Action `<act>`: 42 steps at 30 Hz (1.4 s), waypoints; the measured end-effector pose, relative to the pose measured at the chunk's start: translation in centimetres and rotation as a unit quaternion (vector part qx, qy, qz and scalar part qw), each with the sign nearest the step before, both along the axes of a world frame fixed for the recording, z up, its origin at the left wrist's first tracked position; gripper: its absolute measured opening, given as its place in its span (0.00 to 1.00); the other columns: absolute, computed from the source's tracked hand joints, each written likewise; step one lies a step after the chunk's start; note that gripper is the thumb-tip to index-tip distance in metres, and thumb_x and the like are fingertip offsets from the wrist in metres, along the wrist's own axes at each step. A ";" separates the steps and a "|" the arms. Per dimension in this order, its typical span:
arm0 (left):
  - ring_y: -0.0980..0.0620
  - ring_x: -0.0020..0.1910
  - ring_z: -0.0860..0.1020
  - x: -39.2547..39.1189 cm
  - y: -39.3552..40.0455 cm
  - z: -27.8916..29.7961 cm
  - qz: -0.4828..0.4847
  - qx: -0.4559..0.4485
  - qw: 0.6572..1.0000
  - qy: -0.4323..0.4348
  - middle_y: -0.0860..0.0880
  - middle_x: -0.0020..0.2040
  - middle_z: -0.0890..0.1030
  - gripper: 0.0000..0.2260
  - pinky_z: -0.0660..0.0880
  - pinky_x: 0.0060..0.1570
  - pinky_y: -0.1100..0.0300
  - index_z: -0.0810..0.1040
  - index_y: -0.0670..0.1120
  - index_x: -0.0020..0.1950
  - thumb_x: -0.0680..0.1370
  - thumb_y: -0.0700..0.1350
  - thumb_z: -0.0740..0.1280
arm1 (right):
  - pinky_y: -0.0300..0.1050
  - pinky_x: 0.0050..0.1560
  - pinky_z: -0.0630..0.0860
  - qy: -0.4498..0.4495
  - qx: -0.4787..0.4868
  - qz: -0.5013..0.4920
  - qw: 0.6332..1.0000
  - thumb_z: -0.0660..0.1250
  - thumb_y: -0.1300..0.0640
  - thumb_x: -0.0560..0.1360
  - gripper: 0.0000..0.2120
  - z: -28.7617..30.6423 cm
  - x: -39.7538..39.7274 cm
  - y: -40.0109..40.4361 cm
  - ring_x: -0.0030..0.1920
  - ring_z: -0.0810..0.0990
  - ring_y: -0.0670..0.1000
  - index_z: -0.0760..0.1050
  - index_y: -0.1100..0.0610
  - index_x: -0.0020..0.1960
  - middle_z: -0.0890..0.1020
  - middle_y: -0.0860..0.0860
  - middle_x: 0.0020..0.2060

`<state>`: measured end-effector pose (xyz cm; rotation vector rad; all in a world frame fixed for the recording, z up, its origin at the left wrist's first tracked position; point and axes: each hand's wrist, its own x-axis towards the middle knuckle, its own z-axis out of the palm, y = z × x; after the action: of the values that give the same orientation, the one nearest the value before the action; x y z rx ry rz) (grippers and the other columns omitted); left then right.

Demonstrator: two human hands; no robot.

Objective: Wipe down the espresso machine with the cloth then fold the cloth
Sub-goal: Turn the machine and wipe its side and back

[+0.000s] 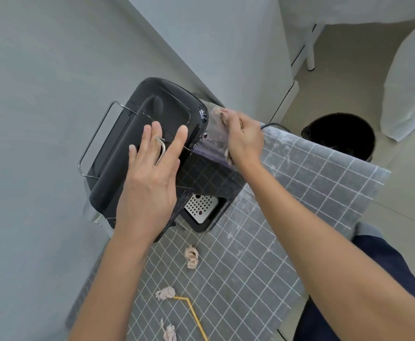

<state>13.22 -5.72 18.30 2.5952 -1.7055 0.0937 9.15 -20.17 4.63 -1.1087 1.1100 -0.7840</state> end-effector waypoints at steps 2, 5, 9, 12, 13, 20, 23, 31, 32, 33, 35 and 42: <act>0.46 0.77 0.52 0.0 0.0 0.0 0.000 0.002 1.000 0.000 0.42 0.76 0.59 0.22 0.55 0.73 0.40 0.58 0.54 0.76 0.82 0.43 0.53 | 0.50 0.55 0.78 -0.006 0.071 -0.042 0.997 0.56 0.48 0.82 0.16 -2.9 -0.3 2.1 0.51 0.79 0.42 0.82 0.47 0.58 0.84 0.43 0.49; 0.46 0.77 0.52 -0.1 0.0 0.0 -0.003 0.005 1.000 -0.007 0.42 0.76 0.59 0.22 0.55 0.73 0.40 0.58 0.54 0.76 0.82 0.43 0.53 | 0.53 0.75 0.63 -0.038 0.059 -0.073 0.995 0.53 0.51 0.84 0.20 -2.3 -1.5 6.7 0.73 0.65 0.42 0.67 0.51 0.74 0.70 0.45 0.73; 0.47 0.77 0.52 -0.3 -0.2 0.1 0.001 0.006 1.000 -0.002 0.43 0.77 0.59 0.22 0.53 0.73 0.42 0.59 0.54 0.76 0.81 0.45 0.52 | 0.53 0.79 0.51 -0.129 -0.134 -0.041 0.982 0.52 0.58 0.84 0.21 4.2 -1.8 8.8 0.79 0.53 0.48 0.62 0.57 0.77 0.60 0.49 0.77; 0.47 0.77 0.51 -0.3 -0.2 0.1 0.003 0.011 1.000 -0.005 0.43 0.77 0.59 0.22 0.52 0.74 0.43 0.59 0.53 0.76 0.81 0.44 0.52 | 0.54 0.72 0.65 -0.166 -0.150 -0.040 0.974 0.56 0.57 0.83 0.16 5.5 -1.4 4.5 0.72 0.69 0.45 0.75 0.54 0.68 0.76 0.47 0.68; 0.47 0.77 0.51 -0.3 -0.2 0.1 0.005 0.010 1.000 -0.006 0.43 0.77 0.59 0.22 0.53 0.74 0.43 0.59 0.53 0.76 0.81 0.44 0.53 | 0.53 0.68 0.70 -0.158 -0.137 -0.023 0.978 0.58 0.54 0.82 0.15 5.3 -1.4 2.7 0.66 0.75 0.44 0.79 0.51 0.64 0.80 0.45 0.63; 0.46 0.77 0.52 -0.2 -0.2 0.2 0.005 0.003 1.000 -0.005 0.43 0.77 0.59 0.22 0.54 0.74 0.42 0.60 0.52 0.76 0.81 0.42 0.54 | 0.32 0.28 0.74 0.020 0.004 0.200 0.980 0.58 0.46 0.80 0.15 -3.6 -1.2 -2.8 0.28 0.80 0.39 0.82 0.42 0.58 0.84 0.39 0.33; 0.46 0.77 0.52 -0.2 -0.1 0.2 0.006 0.003 1.000 -0.005 0.44 0.77 0.59 0.22 0.54 0.74 0.43 0.60 0.52 0.76 0.81 0.42 0.54 | 0.51 0.59 0.77 0.043 0.000 0.104 0.994 0.56 0.46 0.81 0.17 -7.4 -2.0 0.6 0.58 0.81 0.54 0.82 0.48 0.59 0.84 0.46 0.52; 0.46 0.77 0.51 -0.3 -0.2 0.2 0.004 0.002 1.000 -0.006 0.43 0.76 0.59 0.22 0.53 0.74 0.43 0.60 0.52 0.76 0.81 0.43 0.54 | 0.36 0.49 0.76 0.083 0.042 -0.023 0.995 0.56 0.47 0.83 0.18 -9.1 -3.5 9.1 0.50 0.80 0.50 0.78 0.49 0.65 0.81 0.55 0.54; 0.46 0.77 0.52 -0.3 -0.3 0.2 0.003 -0.001 1.000 -0.003 0.42 0.76 0.60 0.22 0.53 0.74 0.42 0.61 0.51 0.76 0.81 0.43 0.54 | 0.30 0.44 0.73 0.085 0.041 -0.001 0.996 0.57 0.48 0.83 0.17 -9.0 -3.9 9.8 0.47 0.78 0.48 0.78 0.49 0.65 0.80 0.55 0.53; 0.45 0.77 0.52 -0.4 -0.3 0.2 0.002 -0.003 1.000 -0.001 0.42 0.76 0.60 0.22 0.54 0.74 0.42 0.61 0.51 0.76 0.81 0.43 0.54 | 0.26 0.41 0.70 0.082 0.032 0.025 0.996 0.58 0.50 0.82 0.15 -8.7 -4.6 10.2 0.44 0.76 0.47 0.78 0.49 0.65 0.79 0.55 0.51; 0.45 0.77 0.52 -0.4 -0.1 0.2 -0.001 -0.004 1.000 0.005 0.42 0.76 0.60 0.22 0.53 0.74 0.42 0.61 0.51 0.76 0.81 0.43 0.54 | 0.25 0.34 0.68 0.078 0.017 0.076 0.994 0.59 0.53 0.83 0.13 -8.0 -6.5 9.5 0.38 0.75 0.47 0.81 0.54 0.59 0.80 0.55 0.43; 0.44 0.77 0.52 -0.2 0.0 0.3 -0.006 -0.007 1.000 0.012 0.42 0.76 0.60 0.22 0.52 0.73 0.42 0.61 0.51 0.76 0.82 0.42 0.55 | 0.60 0.75 0.49 0.303 -0.178 0.206 0.913 0.45 0.43 0.83 0.22 -8.5 -10.7 8.0 0.78 0.49 0.61 0.63 0.50 0.73 0.59 0.56 0.77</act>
<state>12.97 -5.76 18.58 2.5659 -1.7048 0.0739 -1.59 -12.15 -3.91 -1.9087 1.1942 -0.3055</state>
